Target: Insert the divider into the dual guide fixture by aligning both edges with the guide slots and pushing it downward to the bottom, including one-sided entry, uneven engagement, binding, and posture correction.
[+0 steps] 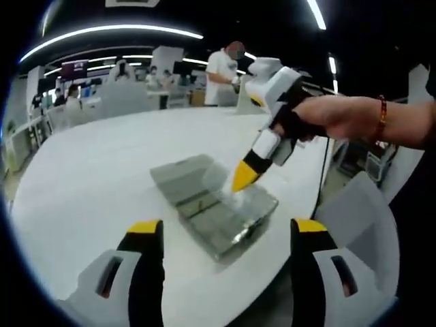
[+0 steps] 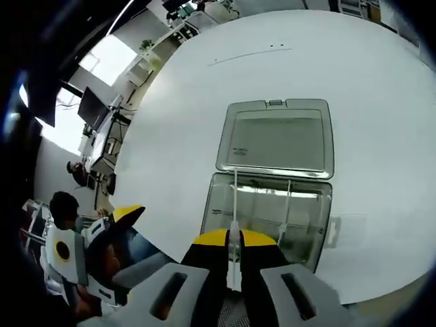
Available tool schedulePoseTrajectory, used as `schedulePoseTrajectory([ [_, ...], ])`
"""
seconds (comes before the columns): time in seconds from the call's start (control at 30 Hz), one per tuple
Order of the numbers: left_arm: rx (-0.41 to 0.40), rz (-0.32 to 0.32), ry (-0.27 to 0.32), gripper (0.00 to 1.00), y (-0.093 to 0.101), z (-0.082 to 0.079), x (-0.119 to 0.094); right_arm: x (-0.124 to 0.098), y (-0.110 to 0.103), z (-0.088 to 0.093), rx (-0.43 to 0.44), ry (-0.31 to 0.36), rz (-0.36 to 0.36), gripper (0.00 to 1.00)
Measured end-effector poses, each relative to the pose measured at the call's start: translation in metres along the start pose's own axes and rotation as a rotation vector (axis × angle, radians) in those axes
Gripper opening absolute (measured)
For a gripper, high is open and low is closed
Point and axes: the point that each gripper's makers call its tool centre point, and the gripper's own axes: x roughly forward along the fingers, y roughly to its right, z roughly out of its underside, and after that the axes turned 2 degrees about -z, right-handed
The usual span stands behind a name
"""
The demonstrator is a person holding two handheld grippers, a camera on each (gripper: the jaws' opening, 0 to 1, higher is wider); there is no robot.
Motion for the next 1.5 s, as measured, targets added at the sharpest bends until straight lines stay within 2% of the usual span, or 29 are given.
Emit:
schedulePoseTrajectory([
  [0.67,-0.015,0.001,-0.021,0.75,-0.014,0.009,-0.009,0.012,-0.002,0.001,0.043,-0.026,0.02,0.0],
  [1.13,-0.041,0.003,-0.006,0.75,-0.016,0.006,-0.006,0.025,0.0,0.005,0.014,-0.082,0.058,0.0],
  [1.5,-0.045,0.001,-0.011,0.74,-0.02,0.007,-0.006,0.032,0.002,0.007,0.008,-0.101,0.065,0.0],
])
